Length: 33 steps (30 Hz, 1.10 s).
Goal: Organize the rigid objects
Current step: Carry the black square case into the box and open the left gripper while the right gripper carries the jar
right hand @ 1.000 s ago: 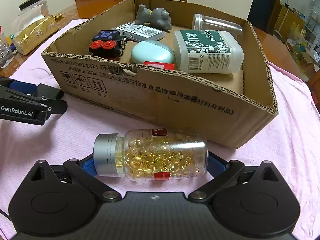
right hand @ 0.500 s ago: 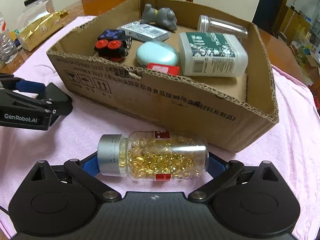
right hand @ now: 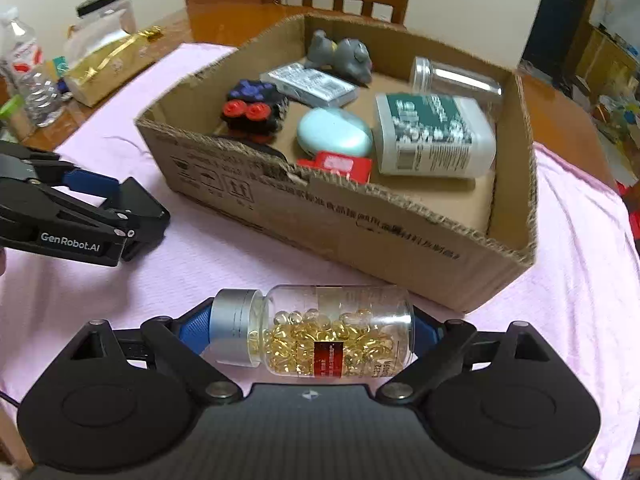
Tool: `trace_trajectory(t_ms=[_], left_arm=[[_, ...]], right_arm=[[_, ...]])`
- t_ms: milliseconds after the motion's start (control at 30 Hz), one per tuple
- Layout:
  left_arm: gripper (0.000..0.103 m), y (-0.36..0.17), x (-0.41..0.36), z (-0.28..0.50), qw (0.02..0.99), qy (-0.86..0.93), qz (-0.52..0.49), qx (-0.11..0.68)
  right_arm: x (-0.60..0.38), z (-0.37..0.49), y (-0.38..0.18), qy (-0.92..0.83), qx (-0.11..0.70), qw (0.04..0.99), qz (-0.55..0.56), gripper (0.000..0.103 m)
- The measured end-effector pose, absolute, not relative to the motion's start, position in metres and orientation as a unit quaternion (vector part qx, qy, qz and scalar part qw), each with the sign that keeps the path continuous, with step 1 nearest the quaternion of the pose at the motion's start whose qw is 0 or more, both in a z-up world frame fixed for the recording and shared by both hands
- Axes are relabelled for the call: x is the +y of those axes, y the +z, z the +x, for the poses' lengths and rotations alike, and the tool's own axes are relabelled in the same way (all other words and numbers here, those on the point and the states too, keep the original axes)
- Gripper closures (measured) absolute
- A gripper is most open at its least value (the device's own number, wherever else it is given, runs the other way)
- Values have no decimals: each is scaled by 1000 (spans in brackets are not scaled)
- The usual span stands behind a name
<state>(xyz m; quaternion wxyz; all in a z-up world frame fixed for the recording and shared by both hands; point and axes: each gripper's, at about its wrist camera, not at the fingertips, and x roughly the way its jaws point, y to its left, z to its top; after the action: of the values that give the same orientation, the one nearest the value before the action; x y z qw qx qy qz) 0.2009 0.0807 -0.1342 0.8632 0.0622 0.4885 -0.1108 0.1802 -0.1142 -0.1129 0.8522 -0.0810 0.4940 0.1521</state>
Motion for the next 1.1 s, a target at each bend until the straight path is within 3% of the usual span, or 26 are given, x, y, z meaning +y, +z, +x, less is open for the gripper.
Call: trace_trajectory(t_ms=[400,600,867,933,1100], left_arm=[[34,-59,81,193,858,-186,105,467],[34,-30,62,219,874,-203,114,427],[34,-27,24,276,890,-207,113,390],[34,-30,15,289,892,-207,112,385],[34,-45,-8,320,893,-200,109,387]], right_arm=[[-139,181,-36,186,448,868,-105,7],[-153,210,-25,161,417,890,-94,7],[-163,239,-51,134,435,887,-74,7],[-166,237,-50,128,430,891,-63,0],[-174,225,-40,122,414,901,-32,0]])
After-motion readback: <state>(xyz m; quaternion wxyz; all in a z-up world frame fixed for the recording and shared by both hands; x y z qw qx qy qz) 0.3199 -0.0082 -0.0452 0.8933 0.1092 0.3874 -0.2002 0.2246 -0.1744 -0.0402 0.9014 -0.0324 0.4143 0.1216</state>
